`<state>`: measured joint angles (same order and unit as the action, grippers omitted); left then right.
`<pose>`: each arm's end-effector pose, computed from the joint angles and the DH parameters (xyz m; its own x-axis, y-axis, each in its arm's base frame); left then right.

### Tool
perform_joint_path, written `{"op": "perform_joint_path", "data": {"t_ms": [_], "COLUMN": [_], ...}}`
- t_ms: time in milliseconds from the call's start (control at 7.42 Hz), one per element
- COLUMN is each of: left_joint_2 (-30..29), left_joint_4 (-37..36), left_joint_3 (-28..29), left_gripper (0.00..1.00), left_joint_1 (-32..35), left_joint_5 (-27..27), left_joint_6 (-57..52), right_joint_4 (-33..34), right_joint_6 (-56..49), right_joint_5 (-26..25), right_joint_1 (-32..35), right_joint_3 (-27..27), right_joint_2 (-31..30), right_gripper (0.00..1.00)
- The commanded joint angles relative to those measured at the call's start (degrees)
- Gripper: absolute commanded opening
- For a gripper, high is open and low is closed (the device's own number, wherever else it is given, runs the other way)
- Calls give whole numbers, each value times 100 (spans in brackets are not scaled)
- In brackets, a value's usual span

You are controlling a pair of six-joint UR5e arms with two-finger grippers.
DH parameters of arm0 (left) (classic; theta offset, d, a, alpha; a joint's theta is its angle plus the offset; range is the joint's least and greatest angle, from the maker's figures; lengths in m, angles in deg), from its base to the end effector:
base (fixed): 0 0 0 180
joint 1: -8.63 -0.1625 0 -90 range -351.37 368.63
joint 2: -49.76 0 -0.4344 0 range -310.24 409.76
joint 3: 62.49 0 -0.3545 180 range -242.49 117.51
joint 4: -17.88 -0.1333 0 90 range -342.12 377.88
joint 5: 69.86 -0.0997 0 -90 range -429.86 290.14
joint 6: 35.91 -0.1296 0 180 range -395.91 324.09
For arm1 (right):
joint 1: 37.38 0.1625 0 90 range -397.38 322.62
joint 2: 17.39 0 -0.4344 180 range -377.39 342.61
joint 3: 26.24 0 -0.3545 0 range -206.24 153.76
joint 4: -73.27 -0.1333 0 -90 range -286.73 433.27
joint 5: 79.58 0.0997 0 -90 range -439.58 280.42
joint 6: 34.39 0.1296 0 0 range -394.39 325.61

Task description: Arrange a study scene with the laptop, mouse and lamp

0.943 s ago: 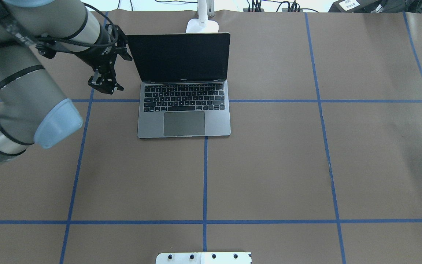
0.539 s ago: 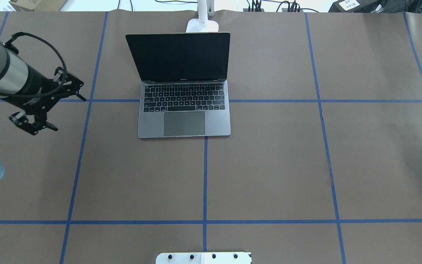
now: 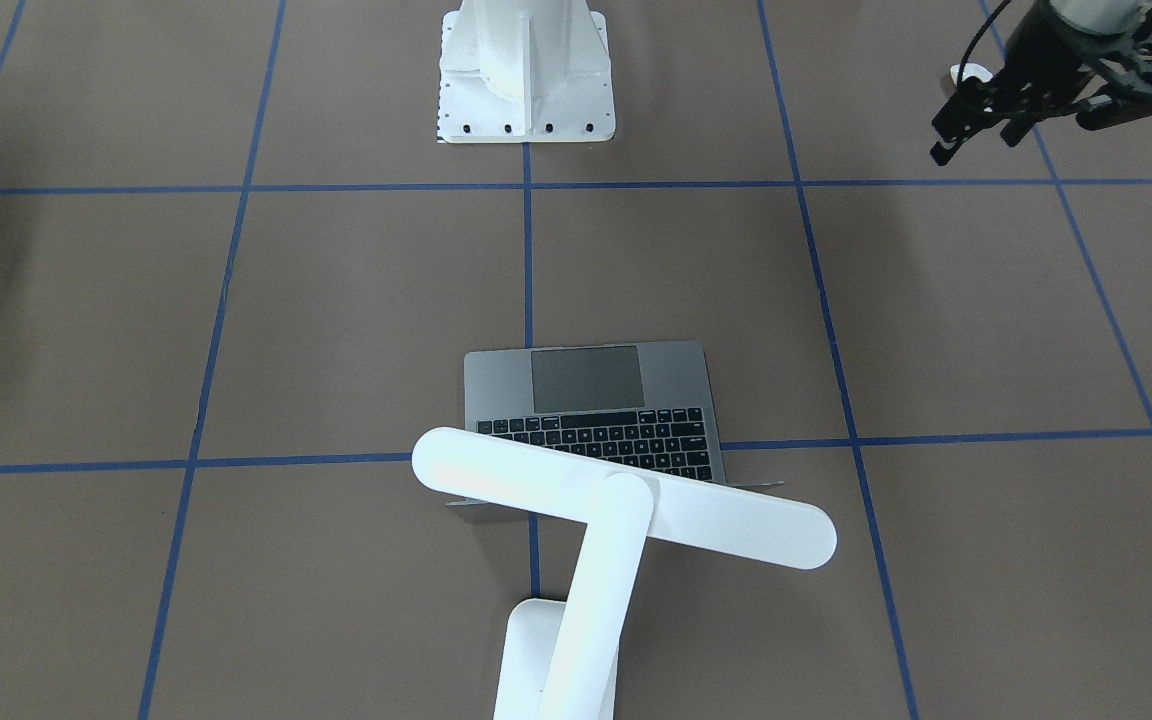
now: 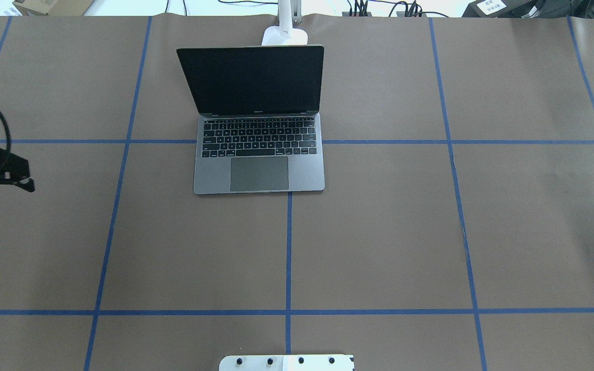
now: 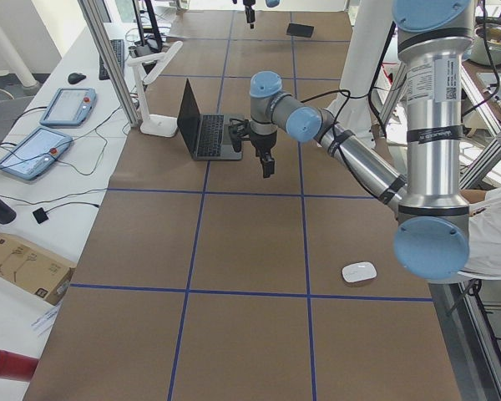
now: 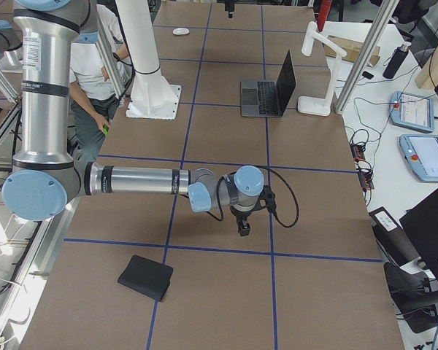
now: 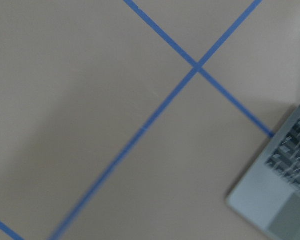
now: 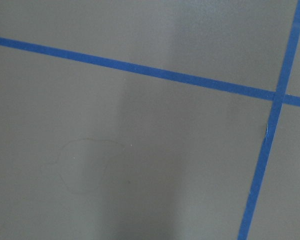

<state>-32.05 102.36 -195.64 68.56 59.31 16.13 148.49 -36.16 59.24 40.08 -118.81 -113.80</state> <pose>0.1383 -0.3415 0.4278 0.6611 -0.1900 -0.7259 0.1379 0.9817 -0.1314 -0.0561 -0.4171 0.6828 0.6048 -0.3119 0.7328 0.2320 0.9492 0.2125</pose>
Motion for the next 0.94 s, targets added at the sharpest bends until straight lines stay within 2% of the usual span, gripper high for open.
{"op": "perform_joint_path", "data": {"t_ms": [0,135,270,404,539,809], "left_joint_2": [725,884,929,938,921,929], "left_joint_4": [522,970,1105,1106,1106,1097], "left_joint_3": [200,663,998,1071,1098,1160], "left_gripper": [100,100,100,100,100,100], "left_joint_1": [554,903,1228,1371,1416,1425], "left_joint_5": [302,328,328,319,415,932], "left_joint_6": [-1808,-2716,-3474,-3603,-3596,-3535], "right_joint_4": [10,-7,10,28,19,115], "right_joint_6": [-1261,-1334,-1675,-2174,-2718,-3625], "right_joint_5": [-12,-126,-240,-189,-93,573], "right_joint_1": [207,226,278,348,366,428], "right_joint_3": [151,152,204,396,841,1389], "right_joint_2": [-350,-526,-649,-677,-686,-842], "right_gripper": [99,99,99,99,99,99]}}
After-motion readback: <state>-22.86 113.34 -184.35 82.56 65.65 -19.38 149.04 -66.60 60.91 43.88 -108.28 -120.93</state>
